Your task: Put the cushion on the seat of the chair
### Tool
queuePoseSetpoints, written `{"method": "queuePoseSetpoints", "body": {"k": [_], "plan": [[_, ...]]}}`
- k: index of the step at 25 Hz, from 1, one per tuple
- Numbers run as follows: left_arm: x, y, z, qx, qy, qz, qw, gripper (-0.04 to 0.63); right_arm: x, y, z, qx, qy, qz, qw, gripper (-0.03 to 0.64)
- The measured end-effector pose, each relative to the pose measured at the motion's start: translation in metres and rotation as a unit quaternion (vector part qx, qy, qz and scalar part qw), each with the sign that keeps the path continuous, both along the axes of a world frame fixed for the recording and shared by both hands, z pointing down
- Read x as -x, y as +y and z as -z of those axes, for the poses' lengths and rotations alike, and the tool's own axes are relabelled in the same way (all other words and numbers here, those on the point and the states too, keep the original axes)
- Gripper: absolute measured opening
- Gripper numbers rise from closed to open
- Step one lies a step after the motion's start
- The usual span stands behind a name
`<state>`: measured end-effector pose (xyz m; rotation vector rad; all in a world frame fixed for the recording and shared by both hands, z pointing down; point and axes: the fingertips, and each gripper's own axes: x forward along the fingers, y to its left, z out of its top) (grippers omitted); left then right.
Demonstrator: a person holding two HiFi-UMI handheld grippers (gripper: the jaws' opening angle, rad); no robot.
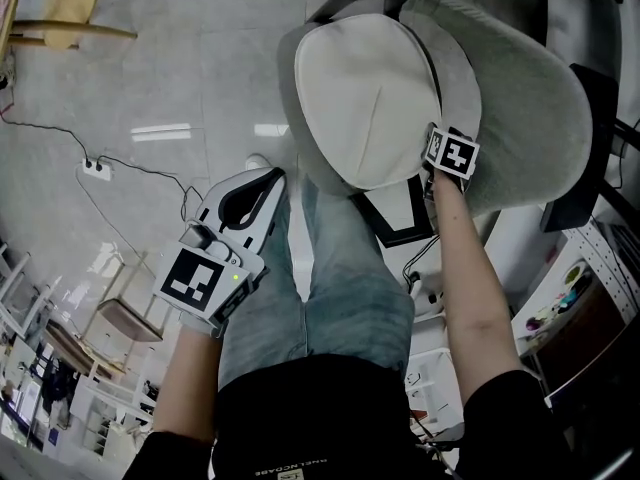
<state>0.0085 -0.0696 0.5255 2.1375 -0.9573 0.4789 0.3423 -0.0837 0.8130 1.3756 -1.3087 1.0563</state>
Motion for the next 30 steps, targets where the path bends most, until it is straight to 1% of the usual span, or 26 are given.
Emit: {"method": "queuePoseSetpoints", "body": {"k": [1,5,10,13,15,16,18,20,22,26,30], "plan": [[0.001,0.0,0.002,-0.002,0.0,0.0,1.0,0.012,-0.001,-0.001,0.004,-0.003,0.006,-0.002,1.0,0.193],[0.008,-0.003,0.01,-0.014,0.004,0.004,0.9999,0.012,-0.003,-0.007,0.02,-0.015,0.025,-0.006,1.0,0.193],[0.015,-0.005,0.021,-0.025,0.006,0.007,0.9996,0.012,0.004,-0.009,0.04,-0.018,0.027,-0.003,0.999,0.193],[0.016,-0.006,0.026,-0.036,0.005,0.01,0.9993,0.012,0.014,-0.012,0.055,-0.025,0.023,0.012,0.999,0.193],[0.021,-0.006,0.03,-0.04,0.006,0.016,0.9991,0.012,0.027,-0.014,0.066,-0.029,0.015,0.025,0.999,0.184],[0.024,-0.005,0.032,-0.043,0.006,0.017,0.9989,0.012,0.036,-0.014,0.071,-0.029,0.013,0.032,0.999,0.153],[0.028,-0.005,0.036,-0.051,0.004,0.015,0.9986,0.012,0.052,-0.015,0.08,-0.03,0.013,0.047,0.998,0.071],[0.03,-0.005,0.04,-0.061,-0.003,0.006,0.9981,0.012,0.068,-0.016,0.089,-0.034,0.006,0.061,0.998,0.022],[0.034,-0.004,0.047,-0.069,-0.005,0.004,0.9976,0.012,0.088,-0.019,0.101,-0.042,-0.01,0.07,0.997,0.009],[0.049,-0.002,0.063,-0.072,0.013,0.023,0.9971,0.012,0.133,-0.025,0.133,-0.066,-0.041,0.098,0.992,0.008],[0.065,0.001,0.076,-0.081,0.013,0.032,0.9961,0.012,0.173,-0.033,0.162,-0.083,-0.068,0.12,0.987,0.008]]}}
